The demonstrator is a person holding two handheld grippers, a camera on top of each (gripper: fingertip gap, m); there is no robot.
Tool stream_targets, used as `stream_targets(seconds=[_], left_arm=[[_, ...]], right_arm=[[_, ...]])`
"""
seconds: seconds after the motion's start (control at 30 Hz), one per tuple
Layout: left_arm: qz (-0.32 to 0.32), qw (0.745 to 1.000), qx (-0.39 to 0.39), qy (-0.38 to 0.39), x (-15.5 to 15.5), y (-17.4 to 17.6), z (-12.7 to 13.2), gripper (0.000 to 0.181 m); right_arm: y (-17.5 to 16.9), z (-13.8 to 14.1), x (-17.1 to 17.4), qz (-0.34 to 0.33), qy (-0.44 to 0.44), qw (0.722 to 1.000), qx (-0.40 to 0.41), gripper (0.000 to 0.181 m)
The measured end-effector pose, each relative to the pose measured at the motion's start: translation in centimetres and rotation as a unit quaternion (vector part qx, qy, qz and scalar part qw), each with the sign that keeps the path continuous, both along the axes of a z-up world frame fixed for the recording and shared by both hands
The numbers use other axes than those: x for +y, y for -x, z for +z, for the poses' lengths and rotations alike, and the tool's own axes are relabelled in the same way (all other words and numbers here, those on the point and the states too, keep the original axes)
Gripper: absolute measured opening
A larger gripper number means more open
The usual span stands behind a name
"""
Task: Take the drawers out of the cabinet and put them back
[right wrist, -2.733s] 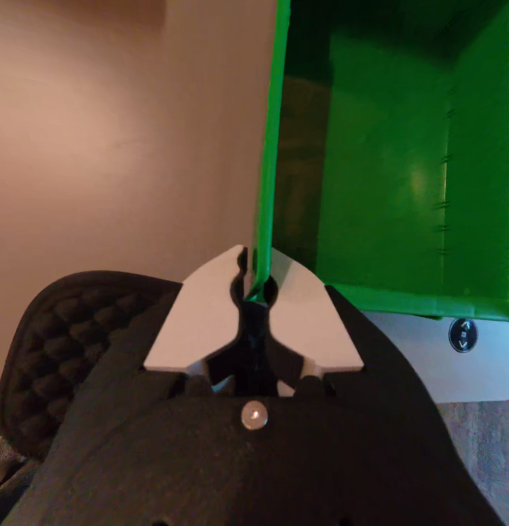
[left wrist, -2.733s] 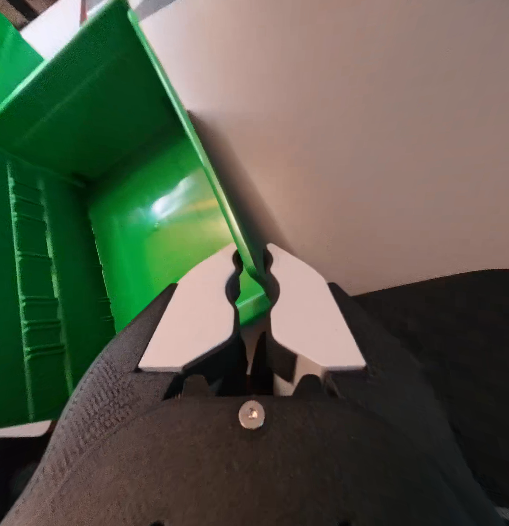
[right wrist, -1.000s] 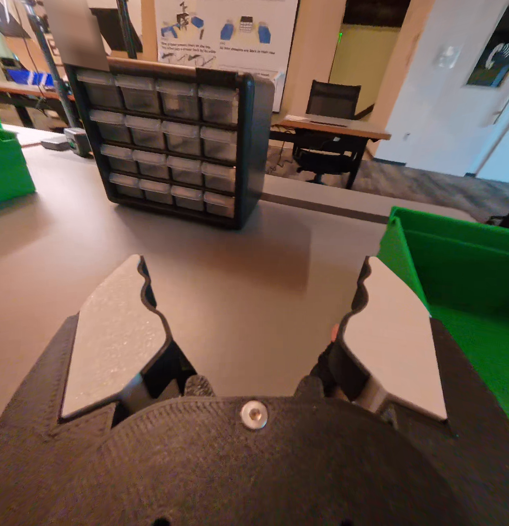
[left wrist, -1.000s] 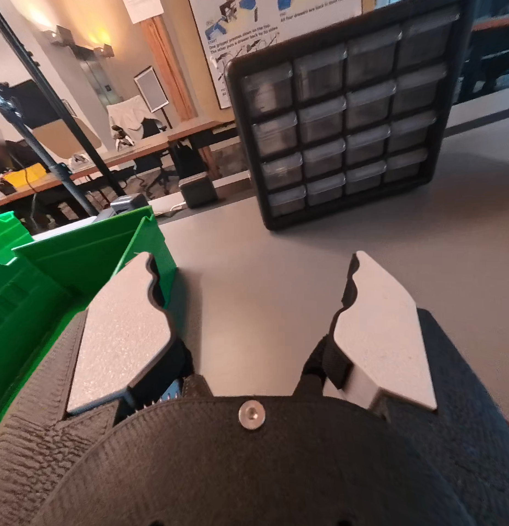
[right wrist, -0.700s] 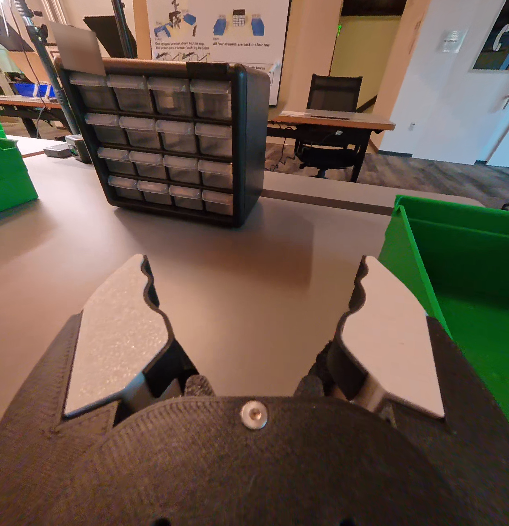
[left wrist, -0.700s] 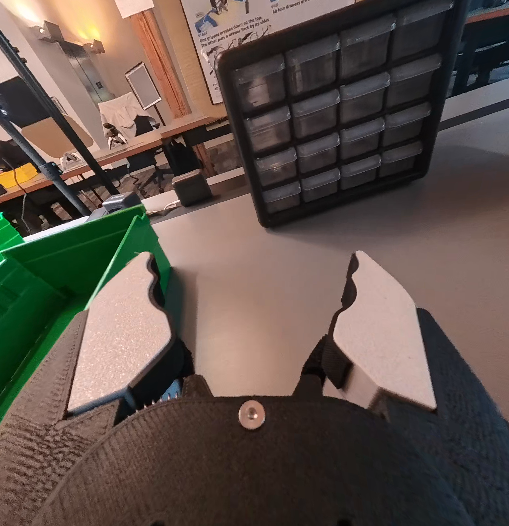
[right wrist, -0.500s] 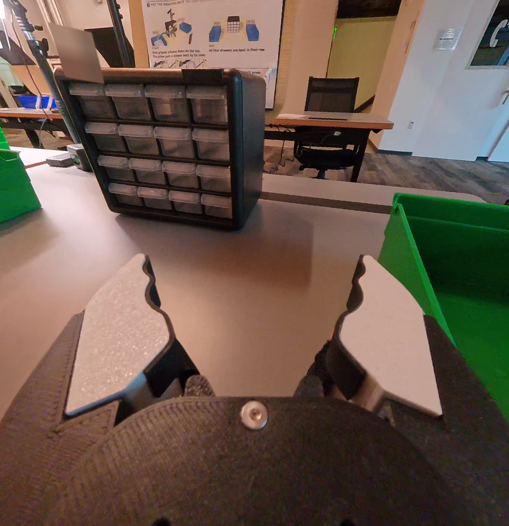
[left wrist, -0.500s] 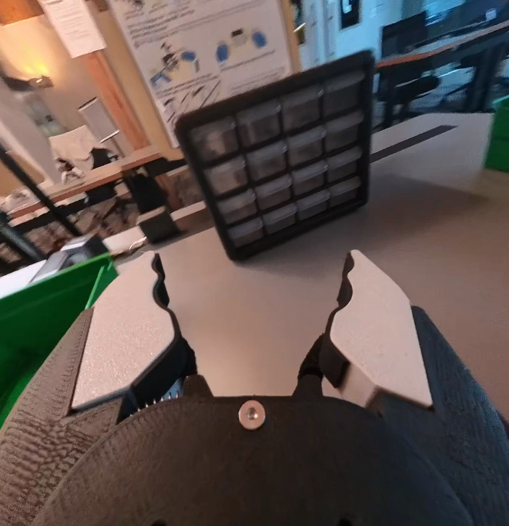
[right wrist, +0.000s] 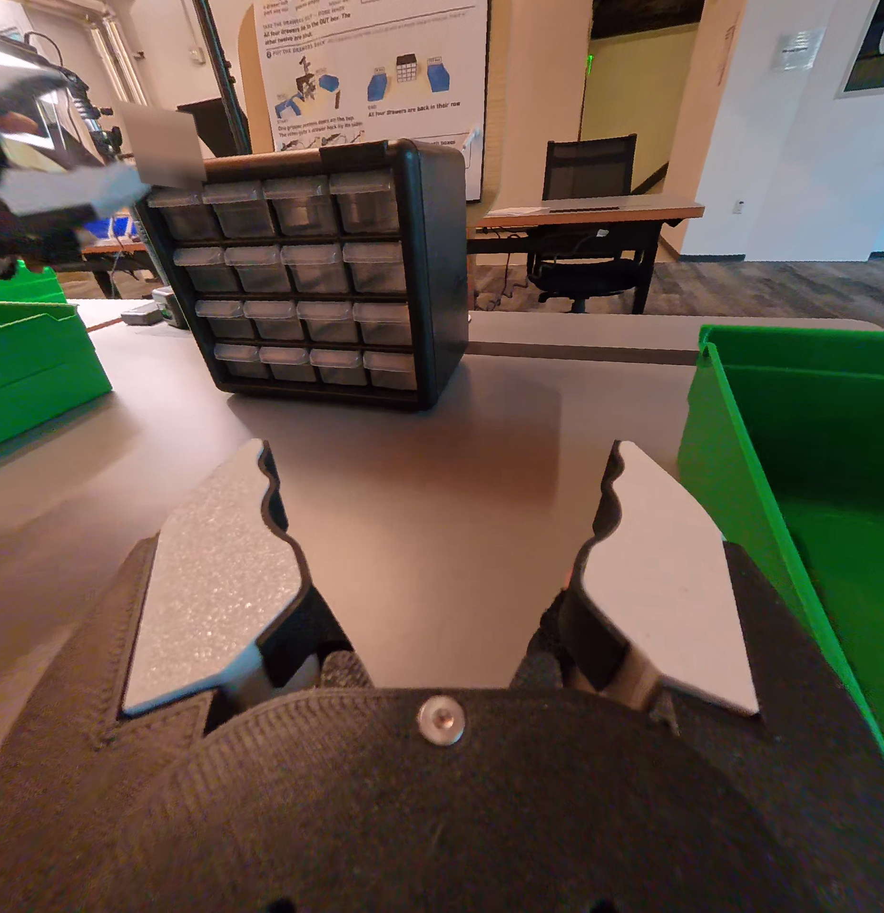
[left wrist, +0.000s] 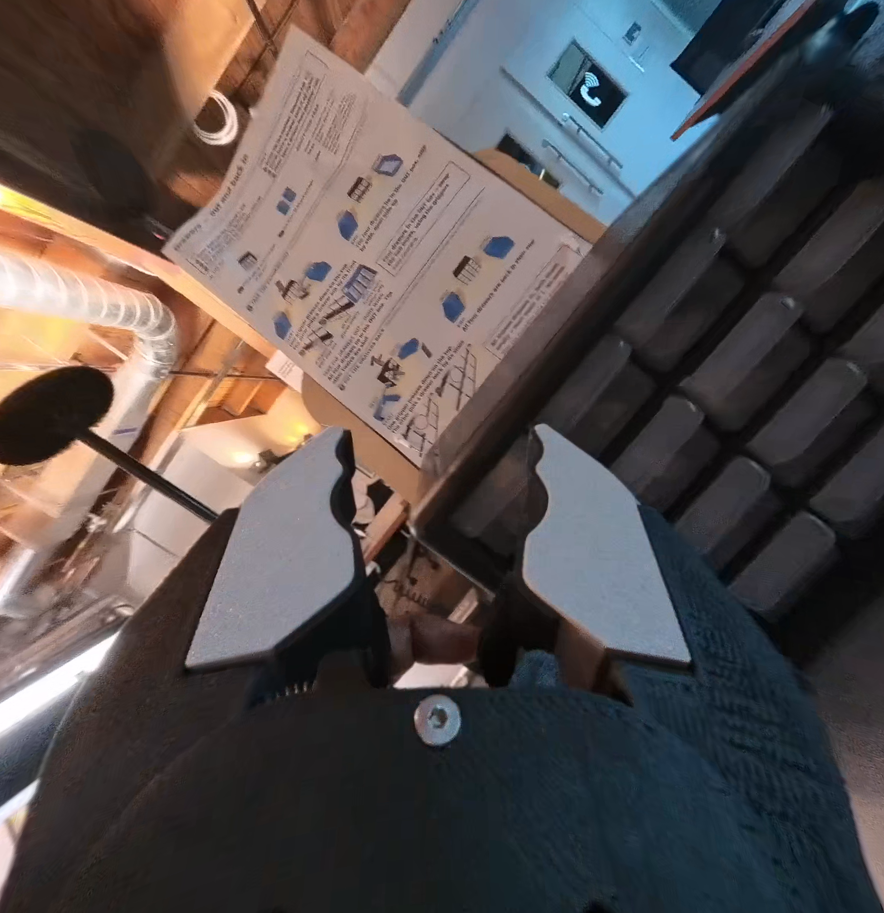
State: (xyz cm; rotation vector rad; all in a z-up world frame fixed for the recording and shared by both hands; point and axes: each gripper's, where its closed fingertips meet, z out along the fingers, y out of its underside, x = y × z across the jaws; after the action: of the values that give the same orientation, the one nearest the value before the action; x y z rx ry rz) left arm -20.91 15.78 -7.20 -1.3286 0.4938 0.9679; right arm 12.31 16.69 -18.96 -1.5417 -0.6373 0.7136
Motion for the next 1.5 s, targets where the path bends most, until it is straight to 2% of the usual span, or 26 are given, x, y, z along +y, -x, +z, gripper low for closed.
stream_targets(seconds=[0.1, 0.13, 0.2, 0.27, 0.37, 0.47, 0.77, 0.93, 1.0, 1.13, 1.17, 1.2, 1.27, 1.33, 1.43, 1.5], left_arm=[[-0.035, 0.998, -0.058, -0.007, 0.4, 1.2, -2.4, 0.060], [-0.041, 0.999, -0.032, 0.012, 0.6, 1.1, -3.3, 0.057], [-0.006, 0.998, 0.046, 0.037, 0.5, 1.6, -4.2, 0.052], [-0.002, 0.997, 0.065, 0.040, 0.8, 1.1, -4.3, 0.045], [0.043, 0.989, 0.136, 0.034, 1.2, 0.8, -3.7, 0.031], [0.078, 0.981, 0.172, 0.034, 1.6, 1.0, -3.7, 0.020], [0.106, 0.977, 0.182, 0.035, 1.7, 2.1, -4.0, 0.005], [0.105, 0.978, 0.178, 0.038, 1.7, 2.1, -4.0, 0.005], [0.104, 0.978, 0.176, 0.042, 1.7, 2.1, -4.0, 0.005], [0.107, 0.977, 0.177, 0.046, 1.7, 2.2, -4.1, 0.005], [0.105, 0.978, 0.173, 0.046, 1.6, 2.1, -4.1, 0.005], [0.095, 0.982, 0.158, 0.042, 1.6, 2.0, -4.0, 0.006], [0.046, 0.996, 0.079, 0.013, 1.2, 1.4, -3.6, 0.019], [-0.011, 0.999, -0.029, -0.021, 0.5, 1.1, -2.7, 0.036], [-0.071, 0.974, -0.203, -0.077, -0.7, 2.2, -0.9, 0.047], [-0.094, 0.947, -0.287, -0.111, -1.4, 3.2, -0.3, 0.055]], right_arm=[[-0.1, -0.1, 0.2, -0.002, 0.007, 1.000, 0.006, 0.122], [-0.1, -0.2, 0.2, -0.001, 0.010, 1.000, 0.007, 0.122], [-0.1, -0.2, 0.2, -0.002, 0.009, 1.000, 0.008, 0.121], [0.0, -0.2, 0.2, -0.001, 0.007, 1.000, 0.006, 0.121], [0.1, -0.3, 0.1, 0.000, 0.005, 1.000, 0.003, 0.120], [0.1, -0.3, 0.1, 0.000, 0.005, 1.000, 0.004, 0.119], [0.3, -0.5, -0.1, 0.007, 0.004, 1.000, -0.004, 0.114], [0.5, -0.4, -0.2, 0.010, 0.000, 1.000, -0.009, 0.112], [0.8, -0.2, -0.6, 0.020, -0.005, 1.000, -0.006, 0.102], [3.0, 2.1, -2.8, 0.058, -0.016, 0.998, 0.014, 0.063], [4.0, 2.6, -3.6, 0.075, -0.012, 0.997, 0.008, 0.057], [5.0, 3.0, -4.3, 0.093, -0.003, 0.996, -0.001, 0.057], [6.7, 4.1, -4.9, 0.116, 0.007, 0.993, -0.023, 0.058], [7.4, 6.4, -2.8, 0.075, -0.025, 0.996, -0.032, 0.058], [8.5, 9.3, 2.6, -0.002, -0.084, 0.995, -0.046, 0.049], [10.6, 8.8, 6.0, -0.002, -0.074, 0.995, -0.061, 0.041]])
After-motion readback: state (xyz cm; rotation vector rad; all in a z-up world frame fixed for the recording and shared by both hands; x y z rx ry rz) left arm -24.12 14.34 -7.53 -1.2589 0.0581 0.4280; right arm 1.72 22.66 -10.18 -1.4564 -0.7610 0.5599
